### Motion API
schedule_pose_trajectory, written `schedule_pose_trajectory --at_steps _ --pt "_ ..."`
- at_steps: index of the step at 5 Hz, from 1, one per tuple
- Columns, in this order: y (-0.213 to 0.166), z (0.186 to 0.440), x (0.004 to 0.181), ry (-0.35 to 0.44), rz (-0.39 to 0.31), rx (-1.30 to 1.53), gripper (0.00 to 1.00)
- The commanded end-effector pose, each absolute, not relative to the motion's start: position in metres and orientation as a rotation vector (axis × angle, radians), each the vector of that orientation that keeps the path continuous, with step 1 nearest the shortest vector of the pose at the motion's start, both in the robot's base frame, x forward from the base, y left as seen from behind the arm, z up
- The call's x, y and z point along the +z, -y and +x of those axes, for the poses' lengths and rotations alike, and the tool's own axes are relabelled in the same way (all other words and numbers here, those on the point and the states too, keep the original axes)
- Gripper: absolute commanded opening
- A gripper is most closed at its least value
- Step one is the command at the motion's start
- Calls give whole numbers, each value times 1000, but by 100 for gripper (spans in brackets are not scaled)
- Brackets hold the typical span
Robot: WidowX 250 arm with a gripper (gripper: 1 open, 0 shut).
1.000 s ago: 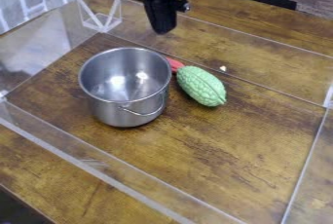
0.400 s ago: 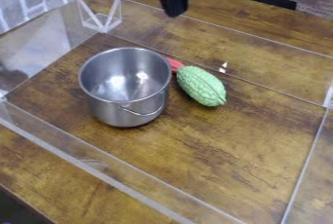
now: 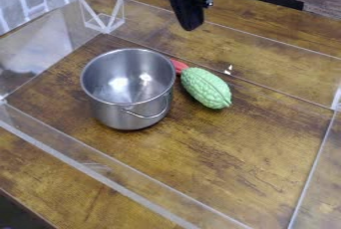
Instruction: Move the pink spoon to the left
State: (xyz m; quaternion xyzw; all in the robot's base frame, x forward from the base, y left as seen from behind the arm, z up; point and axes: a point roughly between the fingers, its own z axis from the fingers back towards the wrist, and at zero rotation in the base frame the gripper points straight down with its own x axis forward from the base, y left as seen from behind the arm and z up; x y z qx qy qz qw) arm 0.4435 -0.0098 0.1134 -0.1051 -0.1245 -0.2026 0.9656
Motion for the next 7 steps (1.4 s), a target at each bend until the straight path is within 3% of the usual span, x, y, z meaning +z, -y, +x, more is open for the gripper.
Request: schedule_pose_trajectory --at_steps 1,4,5,6,7 --pt "-7 449 144 326 -189 -366 0" --pt "-10 437 152 314 -209 -429 0" --pt "-13 435 169 310 -218 -432 0" --pt "-15 430 152 299 -230 -420 0" --pt "-37 421 145 304 -215 -371 0"
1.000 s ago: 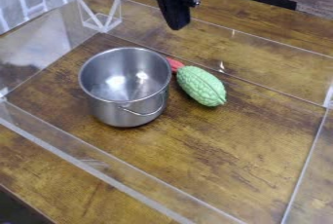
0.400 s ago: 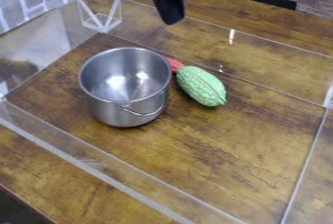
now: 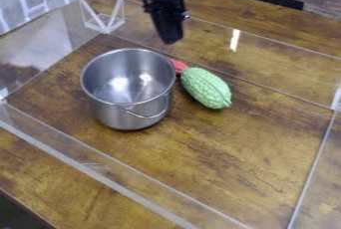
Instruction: Move the pink spoon to the left
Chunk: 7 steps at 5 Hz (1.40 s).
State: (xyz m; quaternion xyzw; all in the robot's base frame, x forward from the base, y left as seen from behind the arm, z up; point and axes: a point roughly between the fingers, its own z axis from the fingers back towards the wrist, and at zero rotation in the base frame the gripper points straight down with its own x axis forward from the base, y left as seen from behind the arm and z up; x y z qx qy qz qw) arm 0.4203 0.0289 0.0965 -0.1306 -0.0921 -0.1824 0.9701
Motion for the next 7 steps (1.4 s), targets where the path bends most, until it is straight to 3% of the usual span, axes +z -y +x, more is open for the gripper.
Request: schedule_pose_trajectory --at_steps 1,3,5,7 --pt "-34 426 134 296 -230 -404 100" --pt "-30 424 106 252 -266 -453 100" --pt "-58 429 102 223 -292 -584 100" --pt "-53 430 85 201 -303 -620 100"
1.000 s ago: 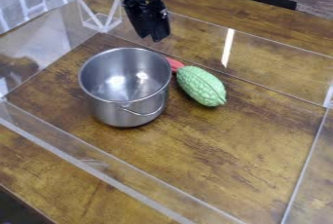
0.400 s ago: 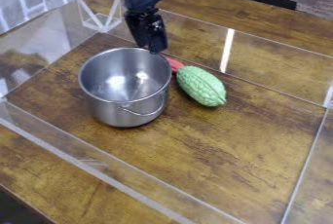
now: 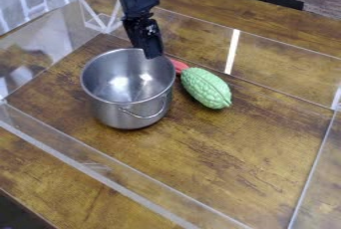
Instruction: Move the pink spoon to the left
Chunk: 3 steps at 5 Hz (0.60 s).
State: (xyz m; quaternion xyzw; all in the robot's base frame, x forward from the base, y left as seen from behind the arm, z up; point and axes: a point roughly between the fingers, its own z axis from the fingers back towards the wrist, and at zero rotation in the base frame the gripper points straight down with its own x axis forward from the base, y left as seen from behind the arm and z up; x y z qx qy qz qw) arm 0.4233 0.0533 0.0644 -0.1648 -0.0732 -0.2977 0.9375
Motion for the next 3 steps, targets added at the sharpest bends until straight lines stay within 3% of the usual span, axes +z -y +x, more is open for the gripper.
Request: schedule_pose_trajectory --at_steps 1,2,3 --pt "-57 429 77 189 -311 -632 0" --pt "-68 429 66 182 -319 -634 0" --pt "-68 436 69 180 -326 -626 0"
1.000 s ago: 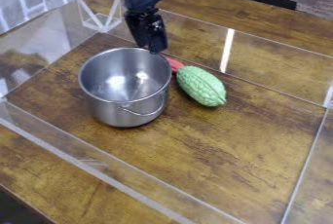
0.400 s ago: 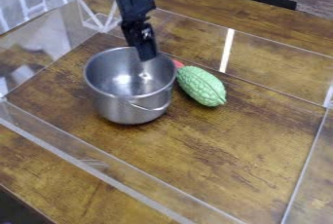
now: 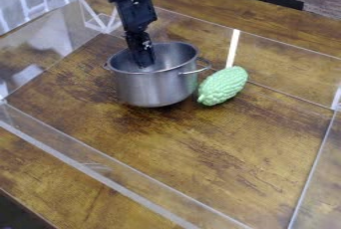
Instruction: Move the pink spoon to the left
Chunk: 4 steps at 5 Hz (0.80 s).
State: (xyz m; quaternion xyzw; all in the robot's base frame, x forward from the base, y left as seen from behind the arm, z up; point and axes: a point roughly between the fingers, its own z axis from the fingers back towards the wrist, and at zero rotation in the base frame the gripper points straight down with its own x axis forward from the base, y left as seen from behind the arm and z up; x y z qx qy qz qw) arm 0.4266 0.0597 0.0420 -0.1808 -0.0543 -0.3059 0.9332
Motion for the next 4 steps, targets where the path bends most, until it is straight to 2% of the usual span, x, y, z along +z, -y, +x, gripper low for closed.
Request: schedule_pose_trajectory --at_steps 1,4 --pt "-67 442 74 174 -329 -619 0" --pt "-90 449 90 161 -327 -625 0"
